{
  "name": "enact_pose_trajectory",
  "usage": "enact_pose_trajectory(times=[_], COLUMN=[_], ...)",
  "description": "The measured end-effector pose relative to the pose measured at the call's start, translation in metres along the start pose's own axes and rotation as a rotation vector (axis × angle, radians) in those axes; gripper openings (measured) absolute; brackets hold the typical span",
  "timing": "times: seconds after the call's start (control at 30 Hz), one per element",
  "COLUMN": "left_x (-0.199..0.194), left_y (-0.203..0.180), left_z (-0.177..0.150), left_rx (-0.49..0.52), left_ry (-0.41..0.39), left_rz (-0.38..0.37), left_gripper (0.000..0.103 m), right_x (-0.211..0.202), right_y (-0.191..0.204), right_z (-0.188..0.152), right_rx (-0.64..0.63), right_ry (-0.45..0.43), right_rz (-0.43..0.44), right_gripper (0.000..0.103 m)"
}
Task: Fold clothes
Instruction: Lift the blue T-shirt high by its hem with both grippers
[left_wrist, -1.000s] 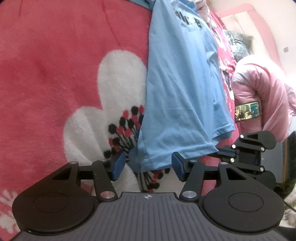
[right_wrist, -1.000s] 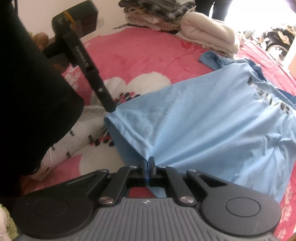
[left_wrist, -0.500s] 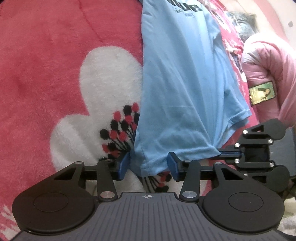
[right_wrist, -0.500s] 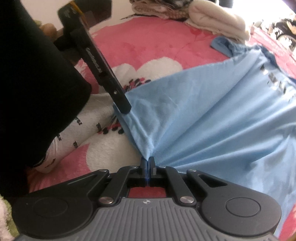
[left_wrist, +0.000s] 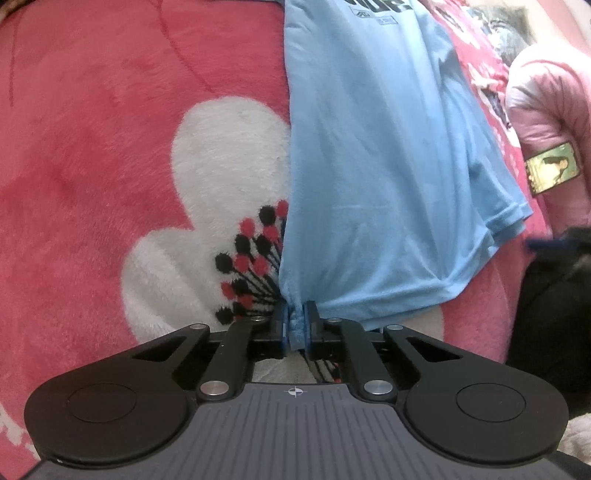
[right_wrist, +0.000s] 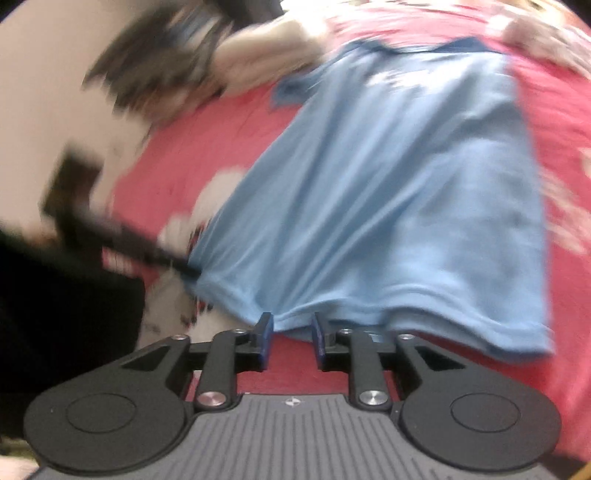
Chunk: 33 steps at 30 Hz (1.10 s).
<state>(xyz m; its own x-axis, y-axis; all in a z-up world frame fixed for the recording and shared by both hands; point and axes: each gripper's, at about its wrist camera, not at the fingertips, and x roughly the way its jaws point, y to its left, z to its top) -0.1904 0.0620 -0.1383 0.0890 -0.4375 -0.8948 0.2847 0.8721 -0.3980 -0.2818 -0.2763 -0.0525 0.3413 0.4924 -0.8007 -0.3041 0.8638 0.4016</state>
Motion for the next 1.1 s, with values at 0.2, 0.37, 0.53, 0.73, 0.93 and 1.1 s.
enact_pose_trajectory(times=[0.2,0.37,0.53,0.73,0.93,1.1], left_x=[0.001,0.004,0.008,0.010,-0.019,-0.102], left_y=[-0.010,-0.016,-0.015,-0.019,-0.007,0.017], left_z=[0.001,0.004,0.005,0.007,0.007,0.043], left_rx=[0.060,0.059,0.006,0.053,-0.005,-0.147], left_ry=[0.002,0.006,0.003,-0.001,-0.061,-0.315], left_rz=[0.039,0.054,0.052,0.060,-0.003,-0.121], left_gripper=[0.006,0.006,0.006,0.006,0.003,0.003], right_x=[-0.057,-0.039,0.003,0.022,-0.019,-0.085], right_y=[-0.094,-0.154,-0.180,-0.178,-0.154,-0.135], right_z=[0.011,0.011,0.009,0.003,0.003,0.029], right_rx=[0.404,0.661,0.760,0.771,0.797,0.766], right_ry=[-0.092,-0.052,0.064,0.111,-0.078,-0.330], right_rz=[-0.026,-0.053,-0.074,0.004,0.084,0.158], right_gripper=[0.041,0.042,0.042,0.007,0.003,0.003])
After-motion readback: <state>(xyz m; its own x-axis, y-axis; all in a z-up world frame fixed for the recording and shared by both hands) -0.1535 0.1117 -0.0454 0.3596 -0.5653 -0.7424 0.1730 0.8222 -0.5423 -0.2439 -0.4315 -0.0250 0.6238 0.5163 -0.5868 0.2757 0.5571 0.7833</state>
